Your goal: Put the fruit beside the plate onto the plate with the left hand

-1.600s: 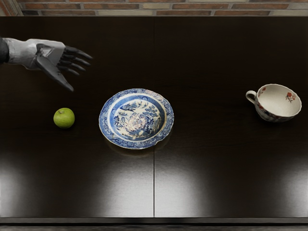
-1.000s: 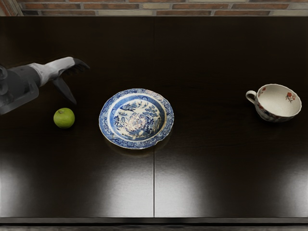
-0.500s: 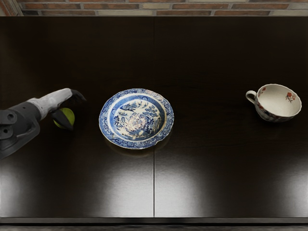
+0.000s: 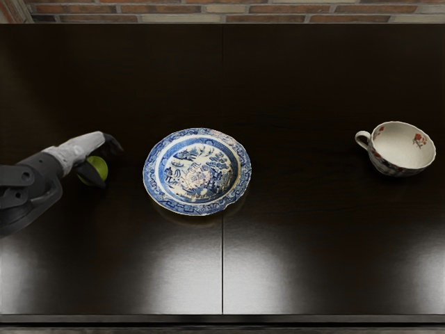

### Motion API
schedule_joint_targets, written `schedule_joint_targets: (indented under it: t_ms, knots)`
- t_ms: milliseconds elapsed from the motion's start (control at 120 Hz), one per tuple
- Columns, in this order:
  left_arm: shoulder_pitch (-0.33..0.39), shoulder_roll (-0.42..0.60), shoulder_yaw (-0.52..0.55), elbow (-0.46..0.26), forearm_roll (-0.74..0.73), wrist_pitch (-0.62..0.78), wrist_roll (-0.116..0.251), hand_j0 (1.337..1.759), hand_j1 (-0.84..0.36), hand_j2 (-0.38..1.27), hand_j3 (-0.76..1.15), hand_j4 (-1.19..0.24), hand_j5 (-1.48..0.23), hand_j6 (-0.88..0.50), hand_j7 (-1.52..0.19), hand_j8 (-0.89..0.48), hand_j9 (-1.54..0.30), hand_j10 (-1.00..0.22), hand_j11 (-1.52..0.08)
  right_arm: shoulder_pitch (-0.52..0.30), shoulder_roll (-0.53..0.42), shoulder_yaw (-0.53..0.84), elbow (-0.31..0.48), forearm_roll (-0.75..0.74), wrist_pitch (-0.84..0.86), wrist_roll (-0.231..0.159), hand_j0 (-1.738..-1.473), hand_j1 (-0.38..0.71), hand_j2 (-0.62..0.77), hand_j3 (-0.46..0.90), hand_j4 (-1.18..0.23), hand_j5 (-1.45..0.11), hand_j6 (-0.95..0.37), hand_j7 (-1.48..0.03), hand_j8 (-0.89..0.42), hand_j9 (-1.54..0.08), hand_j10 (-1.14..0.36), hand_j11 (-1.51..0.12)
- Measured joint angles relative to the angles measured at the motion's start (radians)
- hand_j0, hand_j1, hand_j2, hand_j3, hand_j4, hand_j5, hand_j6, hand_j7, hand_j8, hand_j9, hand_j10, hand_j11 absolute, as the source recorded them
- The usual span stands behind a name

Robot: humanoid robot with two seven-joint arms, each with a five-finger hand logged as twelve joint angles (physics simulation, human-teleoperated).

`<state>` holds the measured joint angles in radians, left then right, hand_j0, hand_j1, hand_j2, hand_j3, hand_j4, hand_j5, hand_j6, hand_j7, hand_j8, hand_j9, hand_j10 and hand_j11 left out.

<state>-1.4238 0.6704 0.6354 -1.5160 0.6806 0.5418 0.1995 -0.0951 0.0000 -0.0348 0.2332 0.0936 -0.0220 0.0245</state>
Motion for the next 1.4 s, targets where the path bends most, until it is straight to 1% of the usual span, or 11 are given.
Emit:
schedule_joint_targets:
  t_ms: [233,417,500,700,792,1000,1083,1150,1208,1300,1400]
  knots:
    - [0.018,-0.005,0.0,0.009,0.004,0.0,0.0,1.658,-0.15,0.09,0.0,-0.42,-0.55,-0.42,-0.55,-0.42,-0.55,-0.42,-0.55,0.0,0.0,0.0,0.0,0.0,0.0,0.0,-1.658,-0.31,-0.01,0.0,-0.03,-0.04,-0.03,-0.04,-0.03,-0.04,-0.03,-0.04]
    - [0.023,0.004,0.003,0.01,0.005,-0.001,0.0,1.658,-0.23,0.1,0.0,-0.49,-0.63,-0.49,-0.63,-0.47,-0.63,-0.47,-0.63,0.0,0.0,0.0,0.0,0.0,0.0,0.0,-1.658,-0.31,-0.01,0.0,-0.03,-0.04,-0.03,-0.04,-0.03,-0.04,-0.03,-0.04]
    - [0.029,0.008,0.005,0.009,0.01,-0.001,-0.001,1.656,-0.24,0.04,0.0,-0.53,-0.67,-0.53,-0.67,-0.41,-0.68,-0.42,-0.69,0.0,0.0,0.0,0.0,0.0,0.0,0.0,-1.658,-0.31,-0.01,0.0,-0.03,-0.04,-0.03,-0.04,-0.03,-0.04,-0.03,-0.04]
    - [0.019,0.01,0.007,0.005,0.011,-0.002,-0.001,1.653,-0.24,0.05,0.0,-0.59,-0.76,-0.59,-0.76,-0.39,-0.77,-0.41,-0.79,0.0,0.0,0.0,0.0,0.0,0.0,0.0,-1.658,-0.31,-0.01,0.0,-0.03,-0.04,-0.03,-0.04,-0.03,-0.04,-0.03,-0.04]
    - [-0.012,0.011,0.008,0.001,0.009,-0.003,-0.001,1.653,-0.23,0.09,0.0,-0.61,-0.8,-0.61,-0.8,-0.4,-0.8,-0.43,-0.82,0.0,0.0,0.0,0.0,0.0,0.0,0.0,-1.658,-0.31,-0.01,0.0,-0.03,-0.04,-0.03,-0.04,-0.03,-0.04,-0.03,-0.04]
    - [-0.1,-0.021,0.013,-0.008,0.001,-0.019,-0.001,1.651,-0.24,0.13,0.0,-0.65,-0.86,-0.58,-0.86,-0.38,-0.87,-0.41,-0.89,0.0,0.0,0.0,0.0,0.0,0.0,0.0,-1.658,-0.31,-0.01,0.0,-0.03,-0.04,-0.03,-0.04,-0.03,-0.04,-0.03,-0.04]
    - [-0.148,-0.066,0.029,-0.008,-0.01,-0.021,0.0,1.651,-0.25,0.14,0.0,-0.67,-0.87,-0.57,-0.87,-0.36,-0.89,-0.39,-0.9,0.0,0.0,0.0,0.0,0.0,0.0,0.0,-1.658,-0.31,-0.01,0.0,-0.03,-0.04,-0.03,-0.04,-0.03,-0.04,-0.03,-0.04]
    - [-0.18,-0.115,0.043,-0.006,-0.021,-0.023,0.0,1.652,-0.26,0.18,0.0,-0.67,-0.88,-0.56,-0.88,-0.36,-0.89,-0.39,-0.9,0.0,0.0,0.0,0.0,0.0,0.0,0.0,-1.658,-0.31,-0.01,0.0,-0.03,-0.04,-0.03,-0.04,-0.03,-0.04,-0.03,-0.04]
    - [-0.196,-0.152,0.053,-0.005,-0.034,-0.023,0.0,1.653,-0.29,0.26,0.0,-0.67,-0.88,-0.54,-0.89,-0.34,-0.9,-0.37,-0.91,0.0,0.0,0.0,0.0,0.0,0.0,0.0,-1.658,-0.31,-0.01,0.0,-0.03,-0.04,-0.03,-0.04,-0.03,-0.04,-0.03,-0.04]
    - [-0.229,-0.224,0.061,0.0,-0.052,-0.024,0.003,1.653,-0.26,0.18,0.0,-0.67,-0.9,-0.55,-0.9,-0.35,-0.91,-0.38,-0.91,0.0,0.0,0.0,0.0,0.0,0.0,0.0,-1.658,-0.31,-0.01,0.0,-0.03,-0.04,-0.03,-0.04,-0.03,-0.04,-0.03,-0.04]
    - [-0.26,-0.296,0.064,0.004,-0.068,-0.025,0.012,1.653,-0.26,0.21,0.0,-0.67,-0.91,-0.55,-0.91,-0.34,-0.91,-0.38,-0.91,0.0,0.0,0.0,0.0,0.0,0.0,0.0,-1.658,-0.31,-0.01,0.0,-0.03,-0.04,-0.03,-0.04,-0.03,-0.04,-0.03,-0.04]
